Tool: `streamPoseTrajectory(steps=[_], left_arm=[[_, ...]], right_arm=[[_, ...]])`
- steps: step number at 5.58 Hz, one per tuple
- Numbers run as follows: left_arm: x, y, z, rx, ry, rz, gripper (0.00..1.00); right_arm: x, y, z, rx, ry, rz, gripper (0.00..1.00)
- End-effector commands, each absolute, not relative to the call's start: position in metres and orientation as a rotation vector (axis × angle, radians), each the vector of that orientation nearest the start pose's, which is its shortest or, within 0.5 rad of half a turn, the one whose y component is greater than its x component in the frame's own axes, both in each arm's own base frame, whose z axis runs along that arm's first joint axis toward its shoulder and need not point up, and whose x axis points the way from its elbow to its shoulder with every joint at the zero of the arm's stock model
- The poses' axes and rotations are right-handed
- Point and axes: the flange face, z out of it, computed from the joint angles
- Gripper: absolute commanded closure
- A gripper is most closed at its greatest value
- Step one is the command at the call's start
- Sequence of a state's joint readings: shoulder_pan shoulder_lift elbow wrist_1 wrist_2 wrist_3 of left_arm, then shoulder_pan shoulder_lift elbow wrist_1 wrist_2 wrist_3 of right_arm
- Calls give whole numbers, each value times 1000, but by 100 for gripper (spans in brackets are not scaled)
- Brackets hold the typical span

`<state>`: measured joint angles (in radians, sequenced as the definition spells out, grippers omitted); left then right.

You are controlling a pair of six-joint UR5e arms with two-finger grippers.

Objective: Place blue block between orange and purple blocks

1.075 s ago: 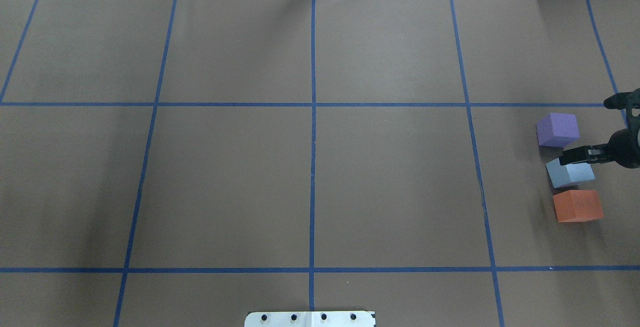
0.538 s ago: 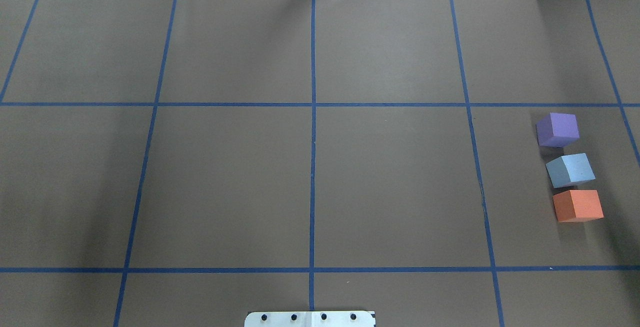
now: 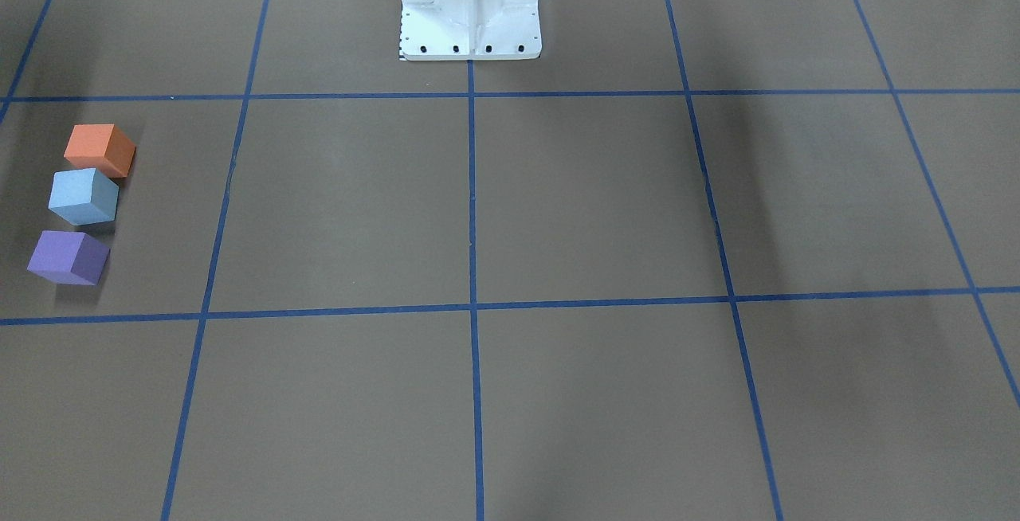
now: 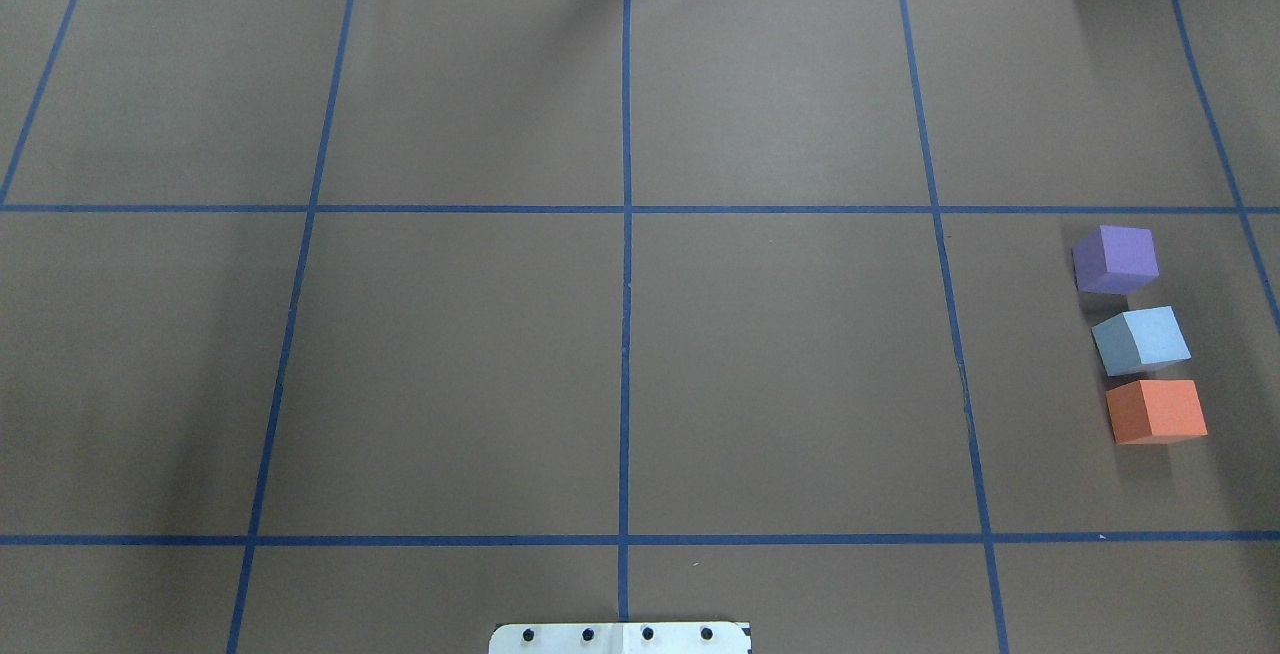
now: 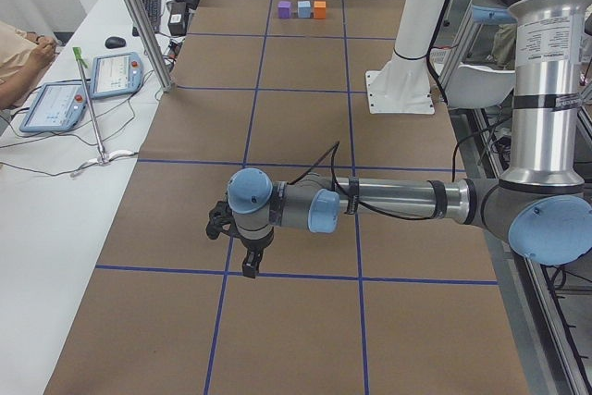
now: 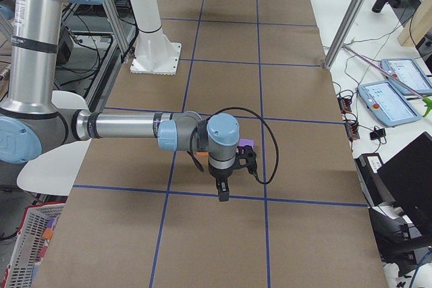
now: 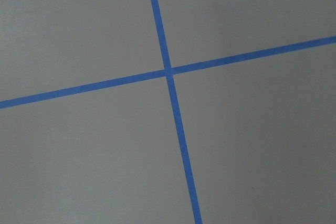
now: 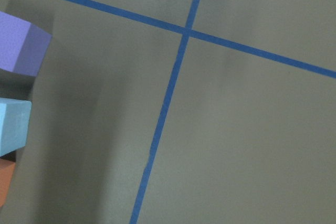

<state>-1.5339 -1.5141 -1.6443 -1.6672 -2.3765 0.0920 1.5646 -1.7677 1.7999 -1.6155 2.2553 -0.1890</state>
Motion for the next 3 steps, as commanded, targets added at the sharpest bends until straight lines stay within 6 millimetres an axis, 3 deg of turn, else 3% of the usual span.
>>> streamPoseTrajectory(steps=[1, 3], left_arm=[[-46, -472, 638, 127, 799, 157, 0], [-48, -461, 649, 110, 787, 155, 0]], right_arm=[[69, -404, 656, 25, -685, -161, 0], [69, -407, 657, 30, -685, -163, 0]])
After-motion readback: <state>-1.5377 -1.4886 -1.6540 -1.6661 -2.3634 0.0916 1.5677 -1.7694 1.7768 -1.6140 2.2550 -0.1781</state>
